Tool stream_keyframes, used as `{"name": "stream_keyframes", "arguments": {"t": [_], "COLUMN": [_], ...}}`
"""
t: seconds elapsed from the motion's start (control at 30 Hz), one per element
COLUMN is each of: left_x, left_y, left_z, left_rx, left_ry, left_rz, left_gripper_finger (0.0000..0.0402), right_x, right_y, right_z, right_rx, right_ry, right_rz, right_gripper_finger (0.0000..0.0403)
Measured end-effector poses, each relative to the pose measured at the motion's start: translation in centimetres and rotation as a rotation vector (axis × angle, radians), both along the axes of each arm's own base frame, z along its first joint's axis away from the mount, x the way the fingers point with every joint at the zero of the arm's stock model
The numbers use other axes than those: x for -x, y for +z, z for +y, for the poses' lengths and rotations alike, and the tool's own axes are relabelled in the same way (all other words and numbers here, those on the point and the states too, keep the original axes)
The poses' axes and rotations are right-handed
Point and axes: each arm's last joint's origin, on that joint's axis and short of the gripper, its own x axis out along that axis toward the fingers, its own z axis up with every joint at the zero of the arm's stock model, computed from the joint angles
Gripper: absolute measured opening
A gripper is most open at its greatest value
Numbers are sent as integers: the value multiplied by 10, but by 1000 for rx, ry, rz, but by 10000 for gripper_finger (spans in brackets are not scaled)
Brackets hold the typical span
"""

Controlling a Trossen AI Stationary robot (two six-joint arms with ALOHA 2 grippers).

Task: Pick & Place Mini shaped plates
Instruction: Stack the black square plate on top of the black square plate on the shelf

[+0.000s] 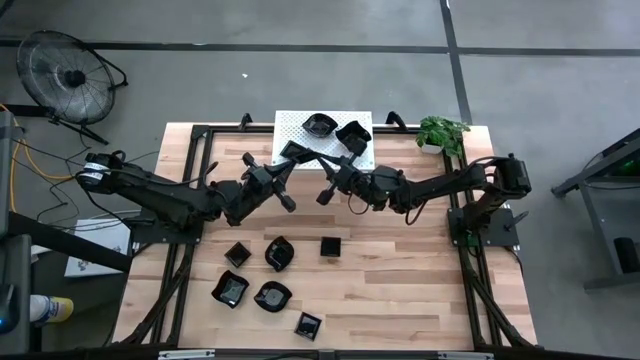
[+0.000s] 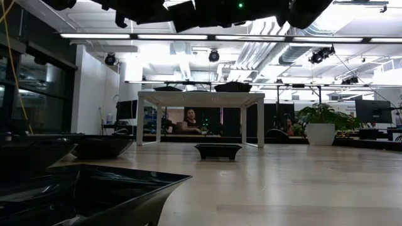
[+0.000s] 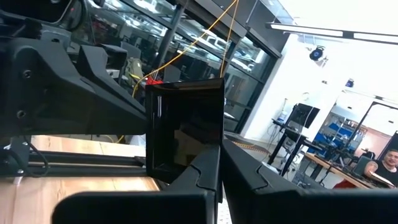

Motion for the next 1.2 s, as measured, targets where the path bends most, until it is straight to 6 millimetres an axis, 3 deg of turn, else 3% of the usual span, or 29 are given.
{"name": "stream_keyframes", "arguments": {"t": [0.5,0.9,1.03,1.2], "left_x": [0,0,0,0], "left_y": [0,0,0,0], "left_z": [0,0,0,0], "left_rx": [-3,1,12,13], "left_ry": [-18,-22,4,6], "left_rz": [0,-5,-11,-11], "left_gripper_finger": [14,99,91,44], "right_x": [0,0,0,0], "right_y": [0,0,0,0], "right_z": [0,1,1,1], "right_rx": [1,-5,-7,-7], "right_ry": [12,33,33,32], "right_rz": [-1,-8,-9,-9], "right_gripper_finger": [7,6,8,4]}}
